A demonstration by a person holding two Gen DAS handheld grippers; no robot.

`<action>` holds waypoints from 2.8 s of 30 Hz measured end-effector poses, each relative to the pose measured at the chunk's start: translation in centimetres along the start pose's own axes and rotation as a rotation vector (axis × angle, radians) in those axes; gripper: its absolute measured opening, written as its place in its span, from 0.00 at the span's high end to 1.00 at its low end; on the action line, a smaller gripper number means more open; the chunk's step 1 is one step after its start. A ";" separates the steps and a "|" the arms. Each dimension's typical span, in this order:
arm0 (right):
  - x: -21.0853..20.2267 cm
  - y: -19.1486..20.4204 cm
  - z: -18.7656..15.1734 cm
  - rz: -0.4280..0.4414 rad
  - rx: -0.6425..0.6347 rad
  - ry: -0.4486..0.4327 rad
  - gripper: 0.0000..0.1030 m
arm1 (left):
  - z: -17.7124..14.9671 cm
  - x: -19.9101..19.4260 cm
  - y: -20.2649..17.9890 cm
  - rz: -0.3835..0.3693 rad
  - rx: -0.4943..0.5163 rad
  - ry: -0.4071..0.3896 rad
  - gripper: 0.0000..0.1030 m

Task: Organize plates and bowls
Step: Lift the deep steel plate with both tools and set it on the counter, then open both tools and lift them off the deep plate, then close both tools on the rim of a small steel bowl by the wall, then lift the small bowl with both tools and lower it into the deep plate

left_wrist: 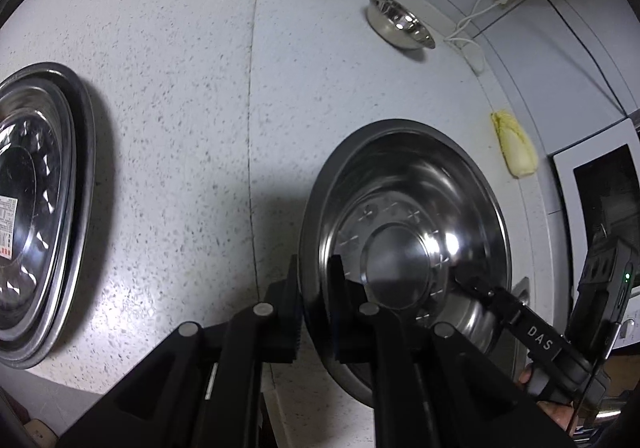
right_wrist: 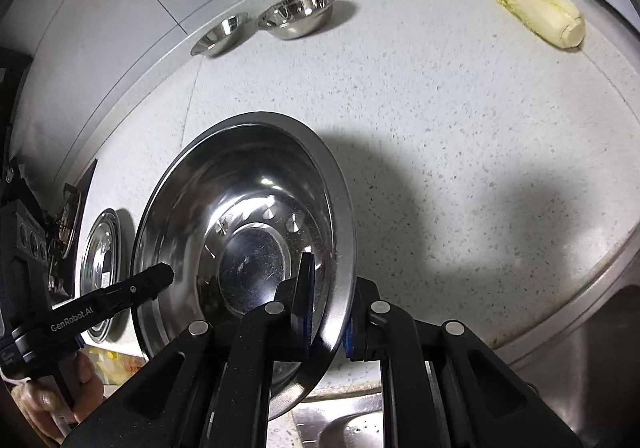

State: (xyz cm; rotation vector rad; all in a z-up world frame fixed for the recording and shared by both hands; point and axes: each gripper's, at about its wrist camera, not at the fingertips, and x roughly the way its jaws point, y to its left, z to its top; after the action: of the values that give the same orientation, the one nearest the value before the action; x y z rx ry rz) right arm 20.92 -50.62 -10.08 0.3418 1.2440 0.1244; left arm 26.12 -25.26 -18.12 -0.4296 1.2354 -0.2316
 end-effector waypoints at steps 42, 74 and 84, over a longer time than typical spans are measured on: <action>2.9 -1.9 23.6 0.057 0.002 -0.101 0.22 | 23.2 6.0 -4.3 -0.104 -0.124 -0.056 0.41; 0.5 4.3 28.7 0.051 0.021 -0.161 0.90 | 25.2 1.0 -9.8 -0.175 -0.084 -0.092 0.90; -12.7 8.1 19.6 0.061 -0.034 -0.321 0.90 | 15.6 -11.9 -12.4 -0.221 0.016 -0.170 0.90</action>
State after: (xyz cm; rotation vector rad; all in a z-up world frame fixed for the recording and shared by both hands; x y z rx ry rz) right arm 36.04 -50.14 9.47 0.3553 0.9140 0.1369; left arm 37.82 -28.71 1.63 -0.5609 1.0188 -0.3850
